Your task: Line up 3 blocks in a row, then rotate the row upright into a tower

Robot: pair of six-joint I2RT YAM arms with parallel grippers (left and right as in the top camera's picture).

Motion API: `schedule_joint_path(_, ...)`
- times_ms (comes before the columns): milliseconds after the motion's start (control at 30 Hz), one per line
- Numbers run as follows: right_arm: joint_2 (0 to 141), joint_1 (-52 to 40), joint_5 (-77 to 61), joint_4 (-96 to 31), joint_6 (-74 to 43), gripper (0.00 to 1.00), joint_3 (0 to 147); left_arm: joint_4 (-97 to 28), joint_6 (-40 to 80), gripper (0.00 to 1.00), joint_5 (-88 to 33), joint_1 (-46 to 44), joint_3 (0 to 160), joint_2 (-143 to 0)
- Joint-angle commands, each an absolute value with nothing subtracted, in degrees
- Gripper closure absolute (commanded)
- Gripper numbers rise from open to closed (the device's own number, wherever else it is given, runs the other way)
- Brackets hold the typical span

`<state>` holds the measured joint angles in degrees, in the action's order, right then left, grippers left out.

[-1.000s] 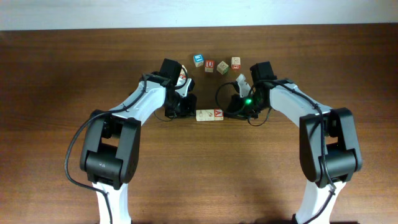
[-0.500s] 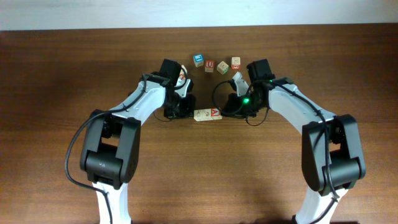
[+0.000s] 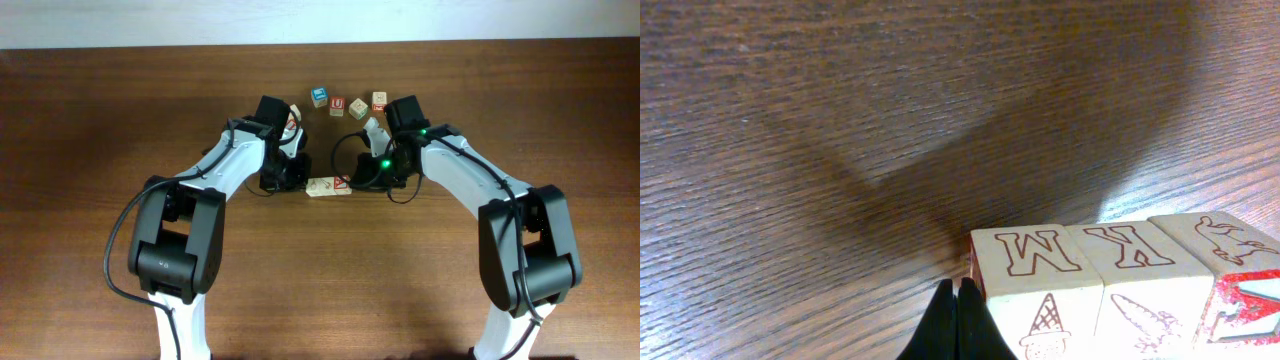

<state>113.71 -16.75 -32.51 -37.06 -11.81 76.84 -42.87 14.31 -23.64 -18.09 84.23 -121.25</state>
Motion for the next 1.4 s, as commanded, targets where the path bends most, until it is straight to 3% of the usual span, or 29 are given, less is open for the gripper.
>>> schedule_joint_path(0,112.09,-19.55,-36.34,-36.69,-11.2,0.95,78.37,-42.65,13.56,1.0,-28.69,-19.38,84.27,-121.4)
schedule_joint_path(1367,110.93,-24.43,-32.51,-36.01,-16.67,0.96,80.23,-45.3,13.63,1.0,-24.21,-19.44,84.27,-121.4)
